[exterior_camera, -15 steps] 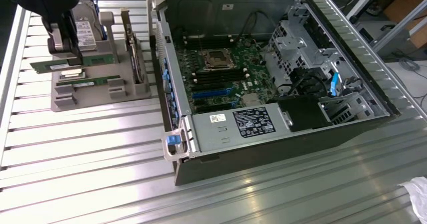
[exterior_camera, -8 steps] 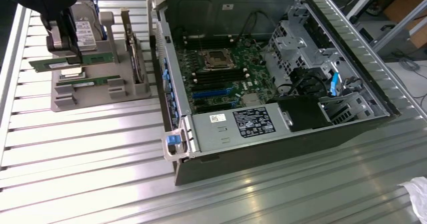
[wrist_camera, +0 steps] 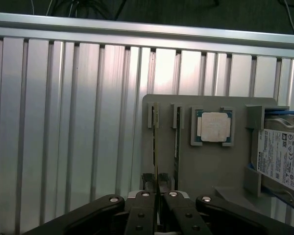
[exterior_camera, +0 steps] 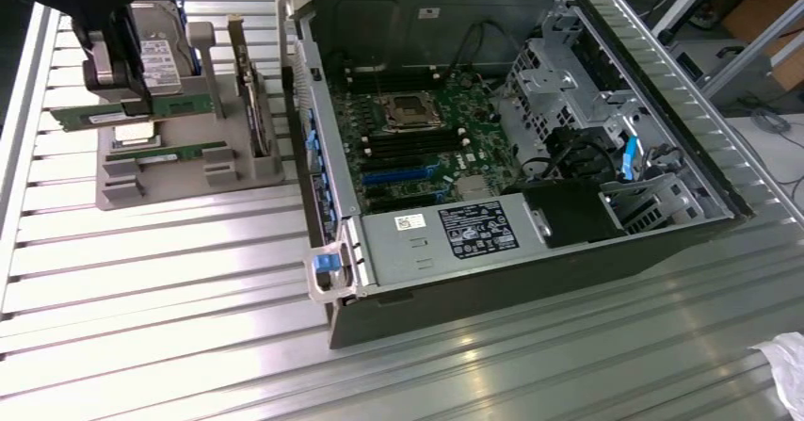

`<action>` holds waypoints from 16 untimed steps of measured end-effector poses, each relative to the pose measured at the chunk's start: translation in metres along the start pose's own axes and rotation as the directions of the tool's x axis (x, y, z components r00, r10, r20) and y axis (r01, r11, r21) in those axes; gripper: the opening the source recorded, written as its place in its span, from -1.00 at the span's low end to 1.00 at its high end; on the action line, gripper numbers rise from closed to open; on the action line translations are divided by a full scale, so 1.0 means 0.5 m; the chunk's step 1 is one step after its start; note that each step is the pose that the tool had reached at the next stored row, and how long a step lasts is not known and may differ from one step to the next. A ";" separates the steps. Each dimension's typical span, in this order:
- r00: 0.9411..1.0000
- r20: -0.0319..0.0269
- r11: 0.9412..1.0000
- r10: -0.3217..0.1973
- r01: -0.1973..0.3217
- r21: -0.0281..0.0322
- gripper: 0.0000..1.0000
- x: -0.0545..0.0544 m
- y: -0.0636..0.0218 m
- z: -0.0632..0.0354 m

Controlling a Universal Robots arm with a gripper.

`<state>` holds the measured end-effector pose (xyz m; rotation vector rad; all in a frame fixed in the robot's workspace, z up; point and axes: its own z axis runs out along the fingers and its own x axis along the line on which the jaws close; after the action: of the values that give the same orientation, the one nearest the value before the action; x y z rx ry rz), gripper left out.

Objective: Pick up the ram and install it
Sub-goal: 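Pick up the ram and move it above insertion slot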

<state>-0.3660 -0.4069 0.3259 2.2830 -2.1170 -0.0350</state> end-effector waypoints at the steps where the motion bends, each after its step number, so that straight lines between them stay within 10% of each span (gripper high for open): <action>1: 1.000 0.000 1.000 0.000 0.000 0.000 -0.73 0.000 0.000 -0.002; 16: 1.000 0.000 1.000 0.000 0.000 0.000 -0.73 0.000 0.001 -0.026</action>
<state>-0.3660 -0.4069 0.3389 2.2829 -2.1169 -0.0350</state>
